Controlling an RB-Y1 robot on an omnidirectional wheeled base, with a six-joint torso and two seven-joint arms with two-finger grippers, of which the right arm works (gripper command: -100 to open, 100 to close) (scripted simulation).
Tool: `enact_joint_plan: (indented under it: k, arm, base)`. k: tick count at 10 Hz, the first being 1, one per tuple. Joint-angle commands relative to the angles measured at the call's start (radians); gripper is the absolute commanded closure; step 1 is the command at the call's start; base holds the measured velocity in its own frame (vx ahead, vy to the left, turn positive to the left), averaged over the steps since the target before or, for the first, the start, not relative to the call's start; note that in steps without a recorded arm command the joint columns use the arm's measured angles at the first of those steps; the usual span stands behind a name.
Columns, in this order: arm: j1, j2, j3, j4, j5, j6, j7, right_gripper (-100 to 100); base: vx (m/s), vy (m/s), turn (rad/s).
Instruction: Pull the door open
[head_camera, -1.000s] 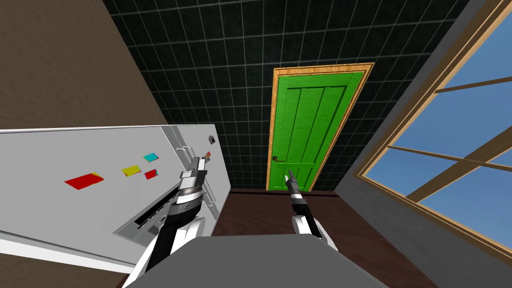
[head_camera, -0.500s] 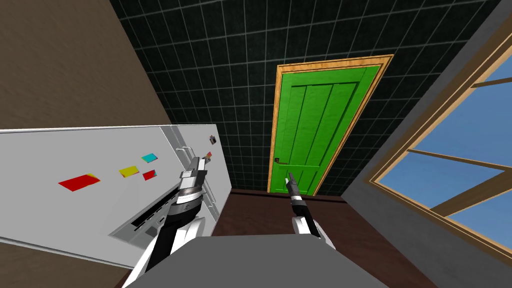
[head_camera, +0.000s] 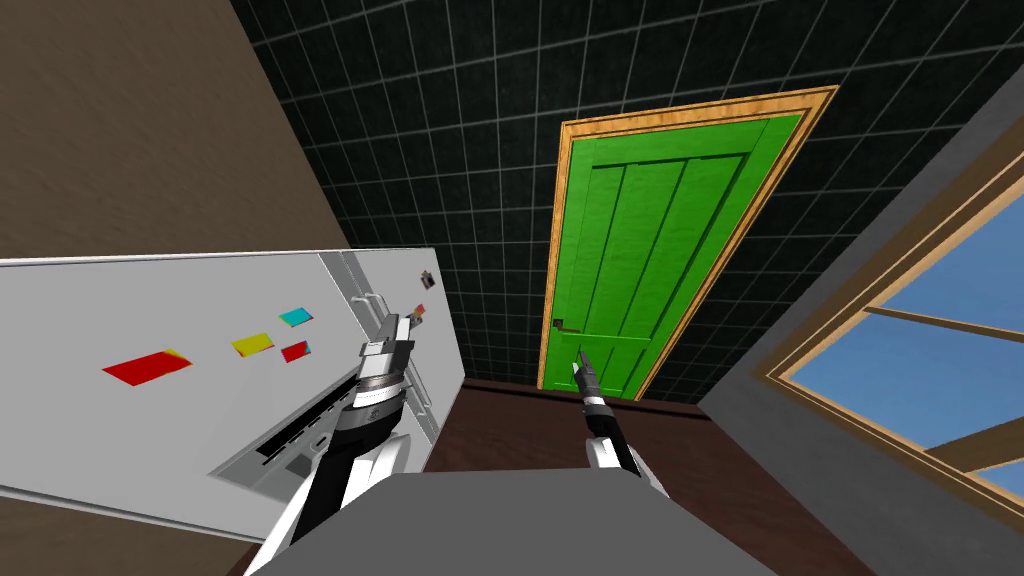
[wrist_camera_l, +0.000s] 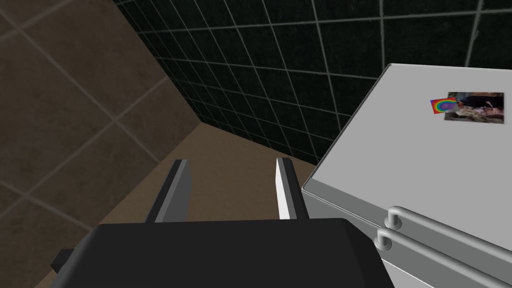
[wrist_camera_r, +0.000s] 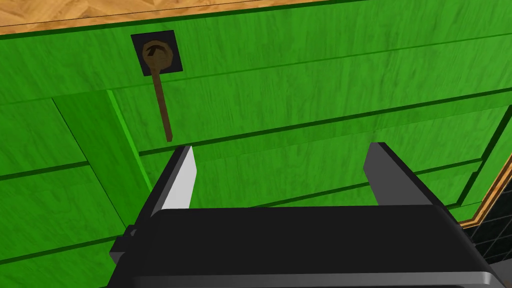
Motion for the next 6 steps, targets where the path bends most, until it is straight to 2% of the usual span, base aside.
enact_joint_plan:
  k: [1, 2, 5, 6]
  arm:
    - [-0.016, -0.006, -0.002, 0.05, -0.019, -0.016, -0.002, -100]
    - [-0.016, -0.006, -0.002, 0.059, -0.019, -0.016, -0.002, -100]
    - [-0.048, -0.017, -0.005, 0.158, -0.052, -0.045, -0.005, -100]
    - [-0.048, -0.017, -0.005, 0.167, -0.052, -0.045, -0.005, -100]
  base:
    - [0.097, -0.041, 0.1]
    - [0.066, -0.033, 0.029]
    - [0.067, -0.031, 0.092]
    - [0.062, -0.038, 0.019]
